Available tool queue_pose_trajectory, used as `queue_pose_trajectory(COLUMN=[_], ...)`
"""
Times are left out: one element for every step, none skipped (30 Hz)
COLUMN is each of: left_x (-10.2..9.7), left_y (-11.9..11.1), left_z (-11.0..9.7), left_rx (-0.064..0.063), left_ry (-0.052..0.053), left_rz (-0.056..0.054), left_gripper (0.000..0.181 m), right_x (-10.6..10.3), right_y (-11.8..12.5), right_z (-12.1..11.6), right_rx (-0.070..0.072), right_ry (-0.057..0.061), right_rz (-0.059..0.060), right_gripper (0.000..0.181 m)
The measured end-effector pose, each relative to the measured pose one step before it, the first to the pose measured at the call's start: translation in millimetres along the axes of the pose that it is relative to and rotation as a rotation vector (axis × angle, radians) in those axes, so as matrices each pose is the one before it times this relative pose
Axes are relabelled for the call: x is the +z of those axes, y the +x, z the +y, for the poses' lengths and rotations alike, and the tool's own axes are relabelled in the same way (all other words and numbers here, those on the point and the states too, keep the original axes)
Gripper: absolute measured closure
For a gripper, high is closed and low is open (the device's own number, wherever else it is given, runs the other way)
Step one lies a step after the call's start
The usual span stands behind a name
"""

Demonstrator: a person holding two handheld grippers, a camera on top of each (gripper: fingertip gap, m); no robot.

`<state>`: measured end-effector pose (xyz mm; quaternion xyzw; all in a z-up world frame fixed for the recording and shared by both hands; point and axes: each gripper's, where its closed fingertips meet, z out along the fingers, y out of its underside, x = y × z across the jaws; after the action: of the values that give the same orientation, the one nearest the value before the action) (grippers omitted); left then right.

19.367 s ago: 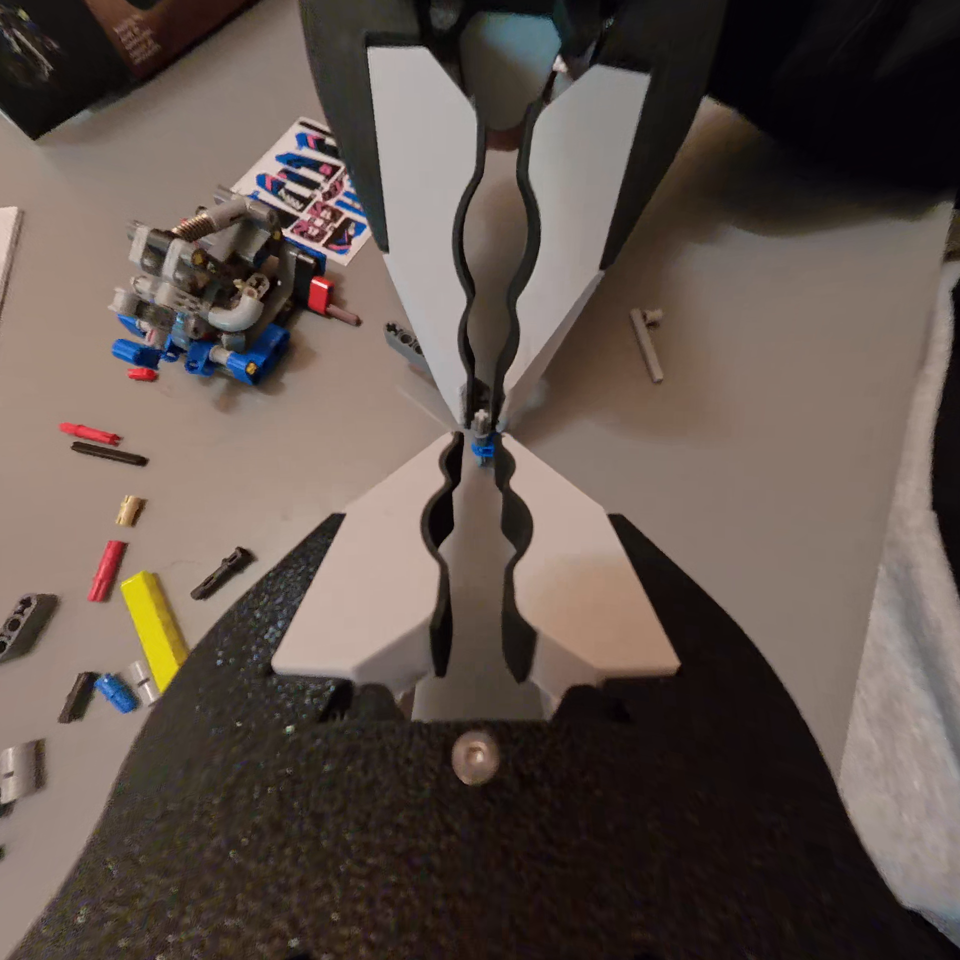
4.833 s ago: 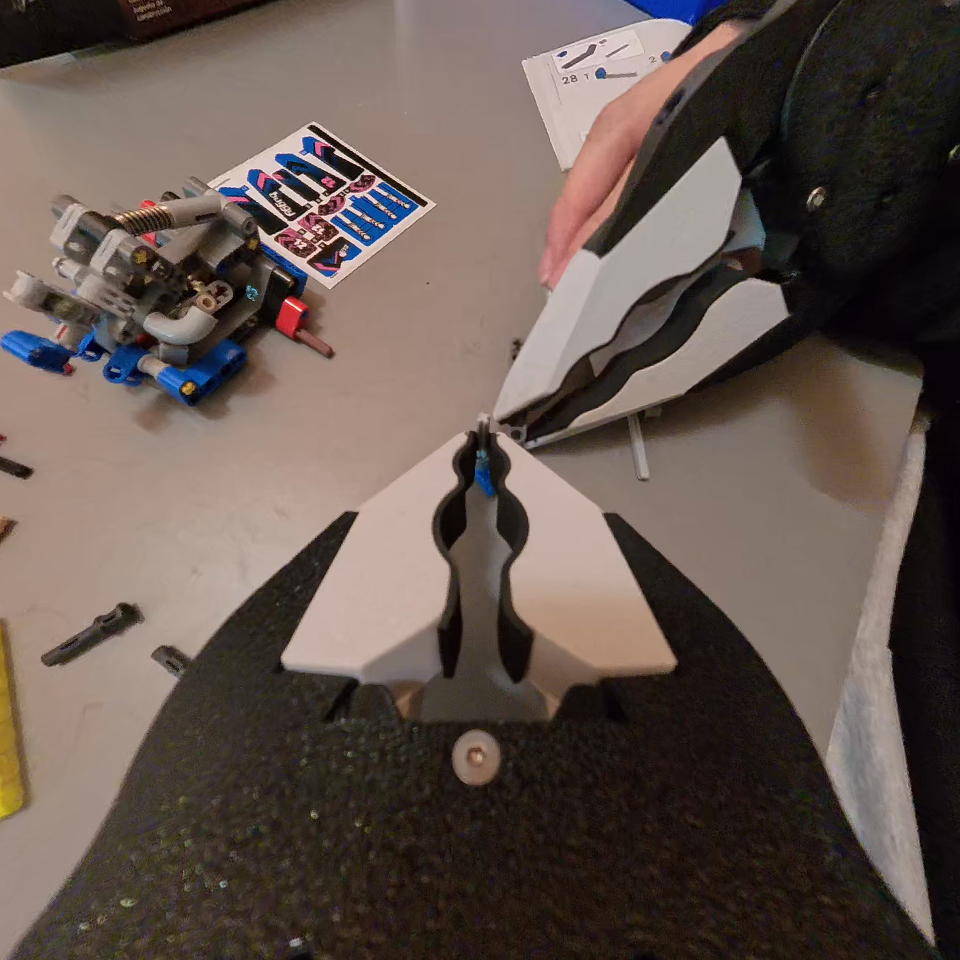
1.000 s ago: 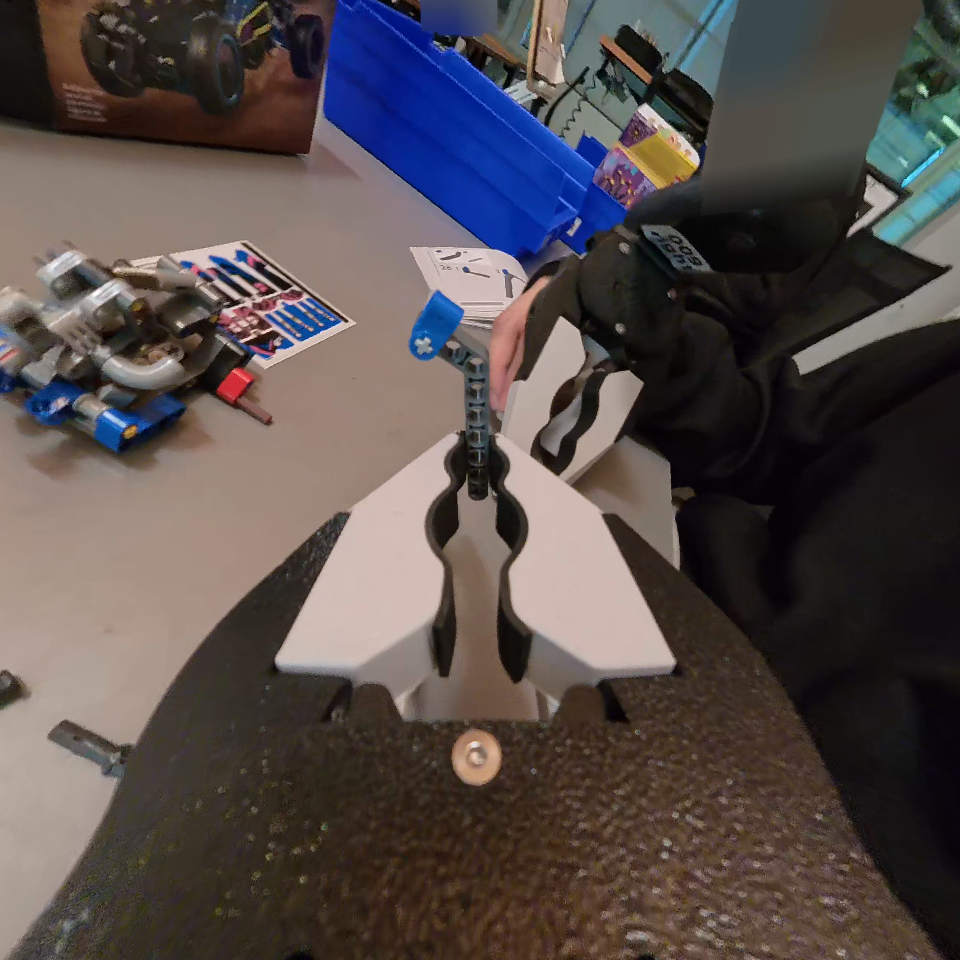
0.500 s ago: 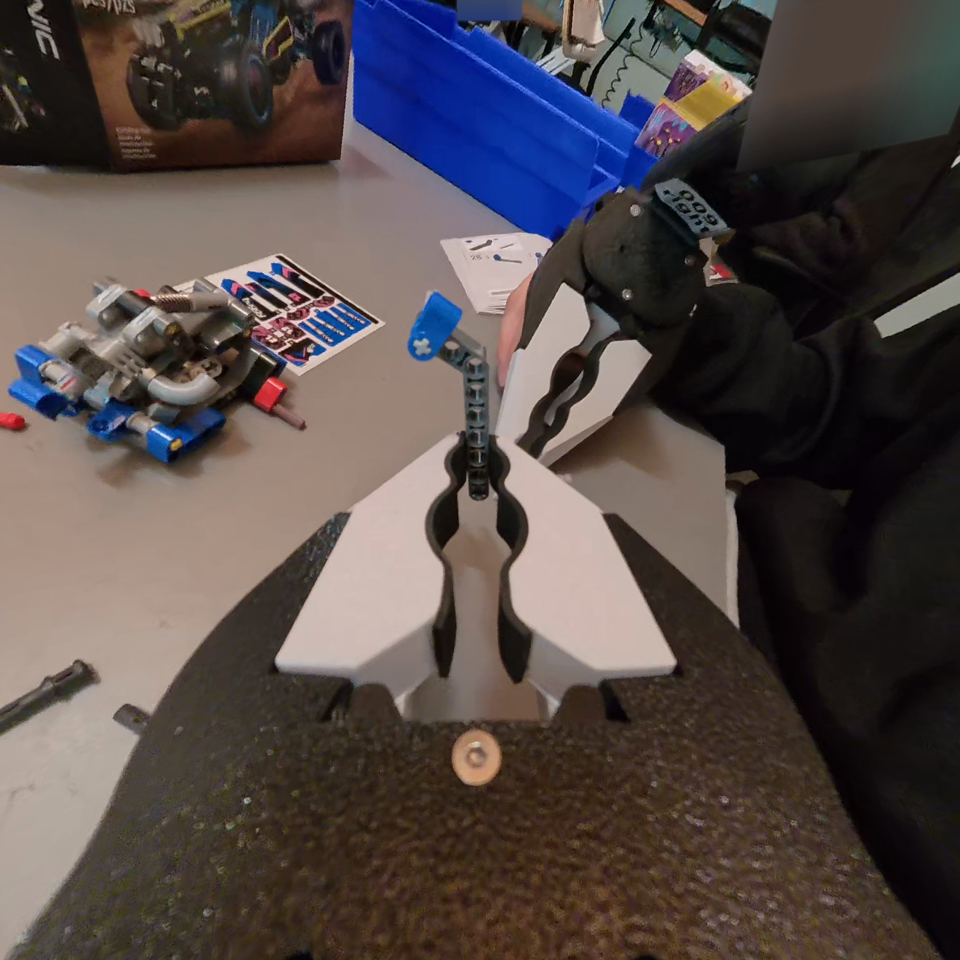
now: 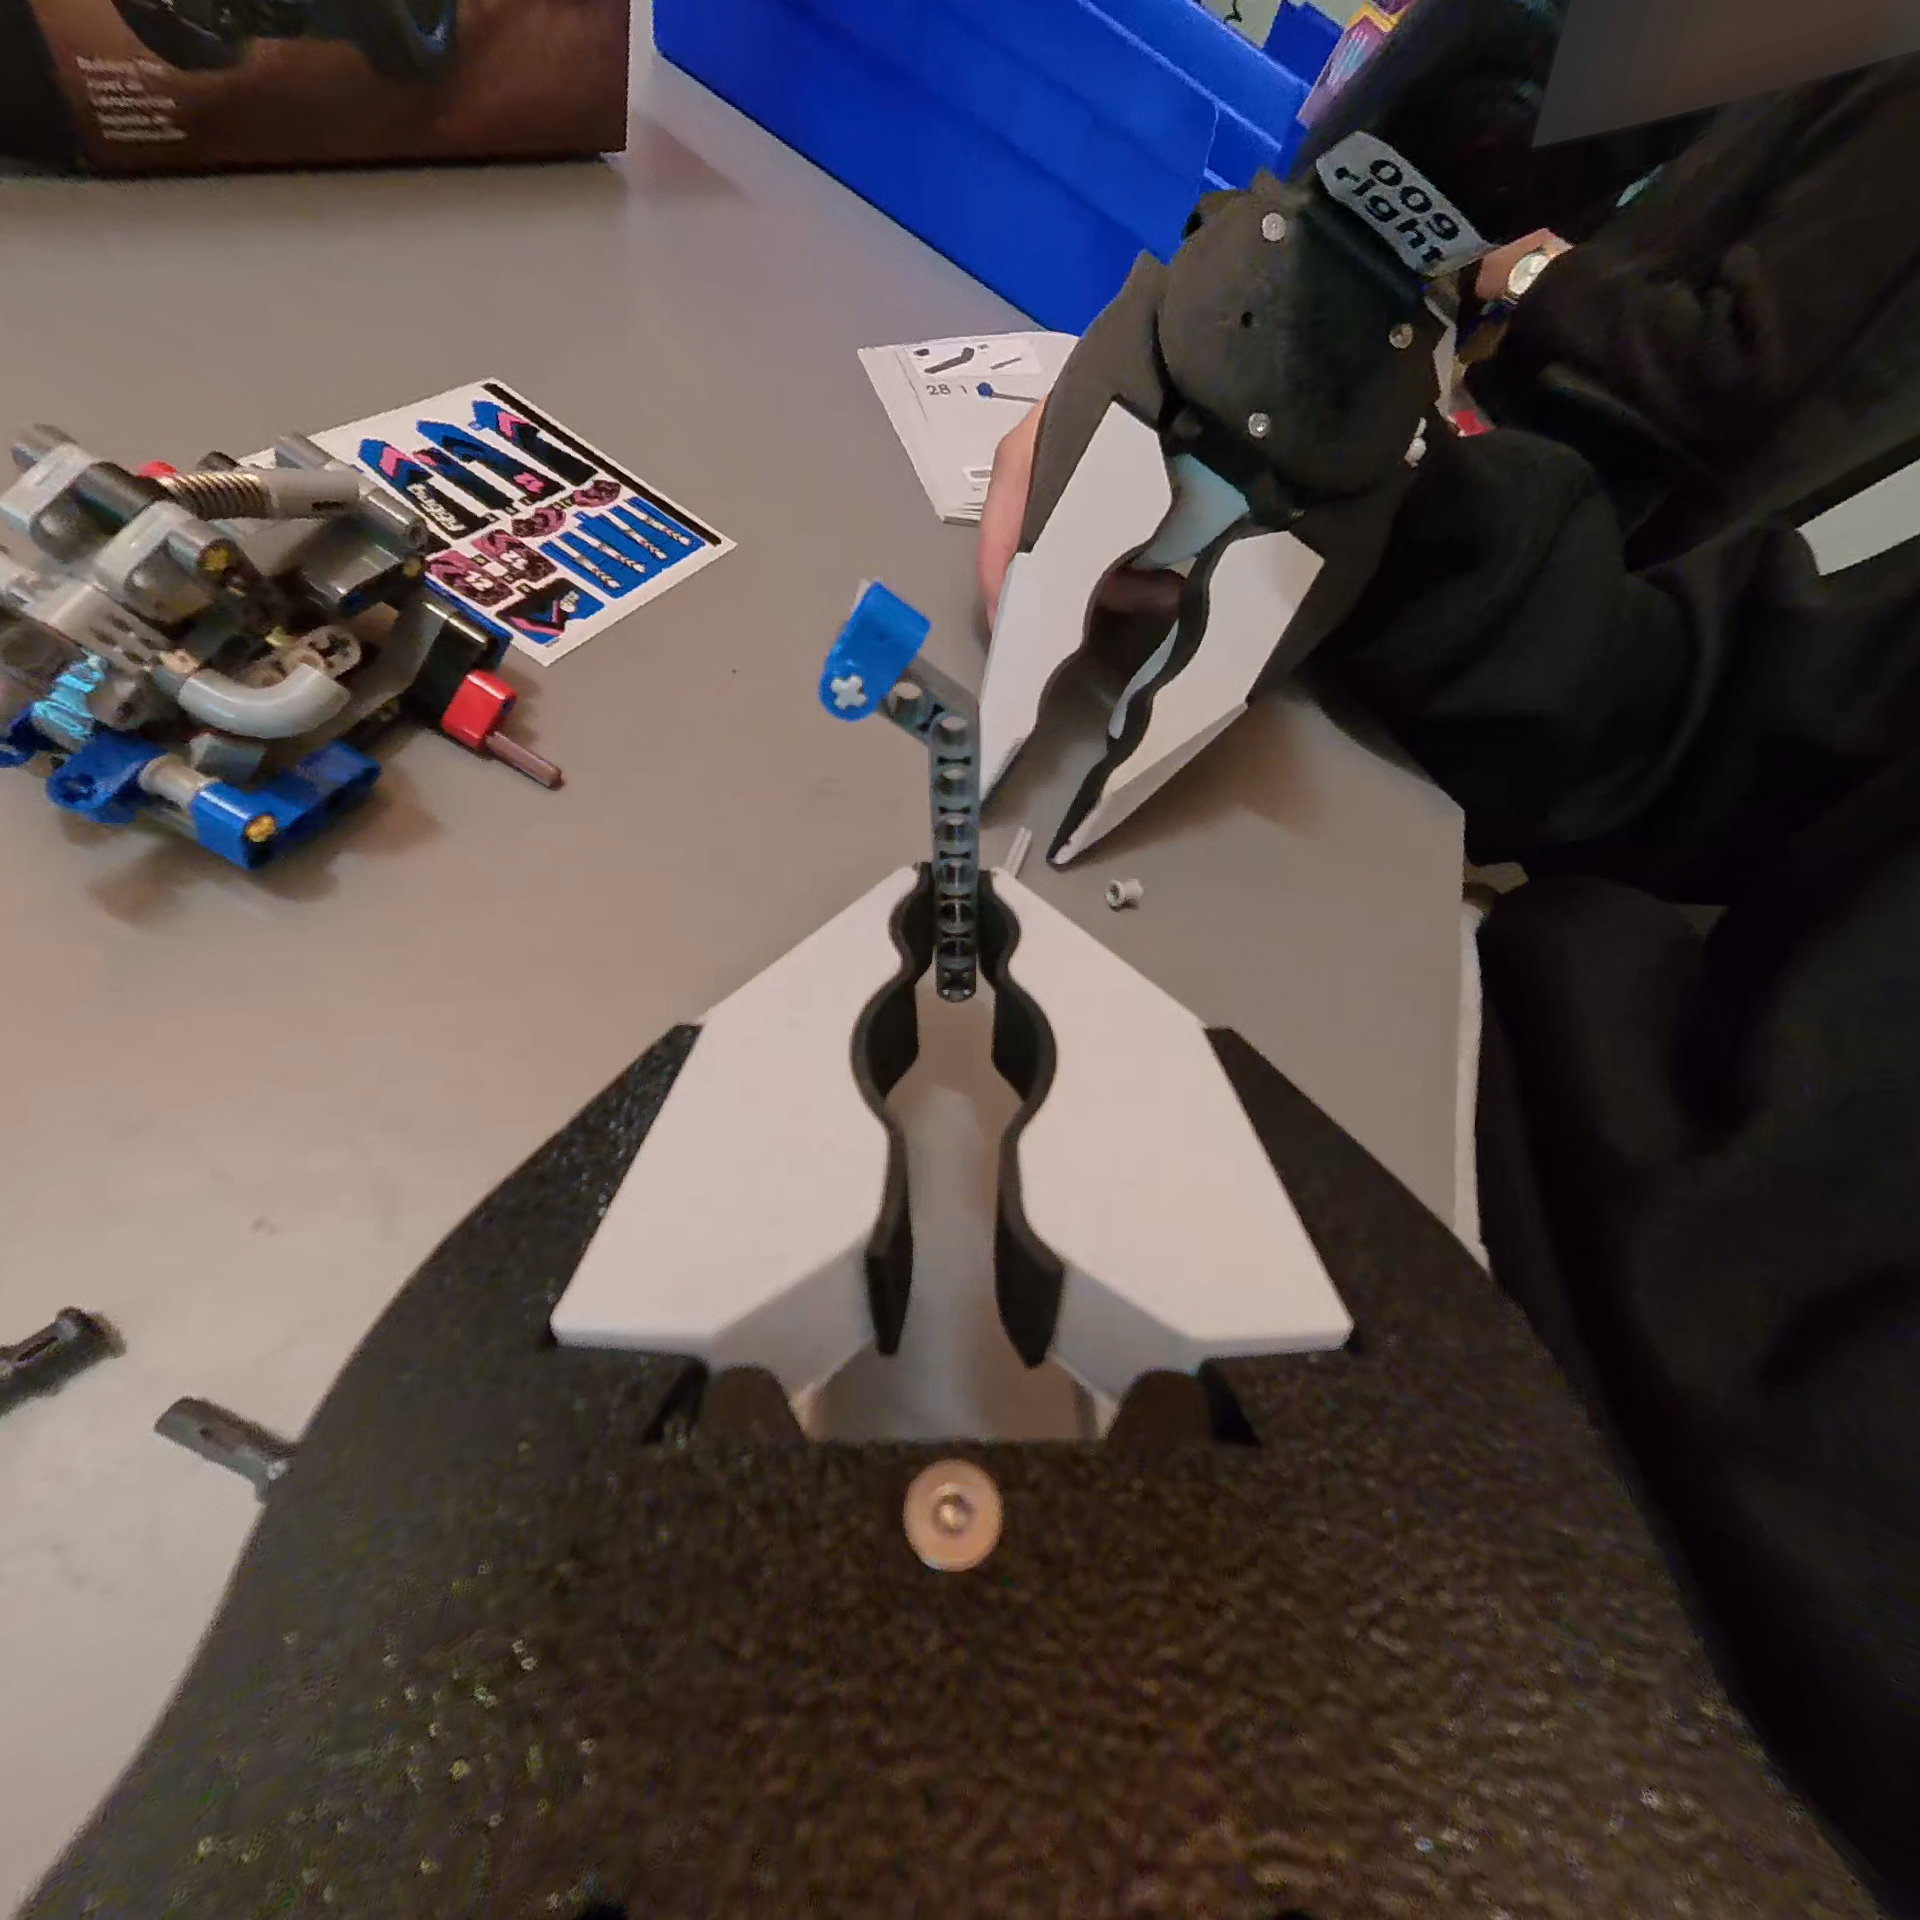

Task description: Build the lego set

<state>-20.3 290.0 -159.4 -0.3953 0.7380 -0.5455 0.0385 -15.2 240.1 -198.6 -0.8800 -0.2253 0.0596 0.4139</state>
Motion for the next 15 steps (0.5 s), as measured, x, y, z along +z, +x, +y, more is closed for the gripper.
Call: queue_pose_trajectory(left_x=[0.00,-0.13,0.07,0.23,0.42,0.73,0.78,0.45,0.06,-0.04,-0.10,-0.03,0.35,0.68,0.69], left_y=[-0.39,-0.44,1.07,1.90,1.35,1.73,3.18,4.21,2.77,1.33,0.49,0.74,2.12,3.29,3.19], left_z=[1.09,1.08,0.98,0.49,0.80,1.55,1.54,0.43,0.09,0.44,-0.40,-1.30,-1.13,-1.10,-1.63], left_rx=[-0.0094,-0.0100,-0.0062,-0.0015,-0.0044,-0.0088,-0.0136,-0.0201,-0.0252,-0.0267,-0.0248,-0.0240,-0.0230,-0.0200,-0.0187], left_ry=[-0.0052,-0.0055,-0.0050,-0.0026,-0.0053,-0.0095,-0.0080,0.0008,0.0046,0.0028,0.0077,0.0129,0.0116,0.0099,0.0153], left_rz=[0.0010,0.0018,0.0115,0.0167,0.0113,0.0153,0.0269,0.0361,0.0284,0.0182,0.0131,0.0124,0.0223,0.0303,0.0311], left_gripper=[0.177,0.177,0.177,0.177,0.177,0.177,0.177,0.177,0.177,0.177,0.177,0.177,0.177,0.177,0.177], right_x=[0.08,0.54,0.39,0.50,0.58,0.25,0.06,0.05,0.24,0.02,0.02,0.07,0.10,0.27,0.46], right_y=[0.29,-0.27,0.05,1.29,1.11,-1.23,-1.00,-1.09,-3.63,-1.20,0.01,-0.37,0.27,0.50,0.53], right_z=[-0.11,-0.43,-0.24,-0.49,-0.40,-0.15,-0.02,0.26,0.13,-0.04,0.08,-0.08,-0.07,-0.19,-0.26], right_rx=[0.0000,0.0014,0.0000,-0.0030,-0.0041,-0.0039,-0.0002,0.0081,0.0085,0.0010,-0.0037,-0.0022,0.0019,0.0008,-0.0030], right_ry=[0.0025,0.0032,-0.0009,0.0005,-0.0001,-0.0001,-0.0005,-0.0015,-0.0029,0.0000,-0.0001,0.0001,0.0003,-0.0002,-0.0001], right_rz=[0.0005,-0.0027,-0.0009,0.0086,0.0082,-0.0062,-0.0069,-0.0072,-0.0236,-0.0059,0.0024,-0.0025,-0.0007,0.0010,0.0019], right_gripper=[0.162,0.162,0.163,0.162,0.162,0.164,0.166,0.168,0.176,0.178,0.178,0.178,0.179,0.179,0.179])
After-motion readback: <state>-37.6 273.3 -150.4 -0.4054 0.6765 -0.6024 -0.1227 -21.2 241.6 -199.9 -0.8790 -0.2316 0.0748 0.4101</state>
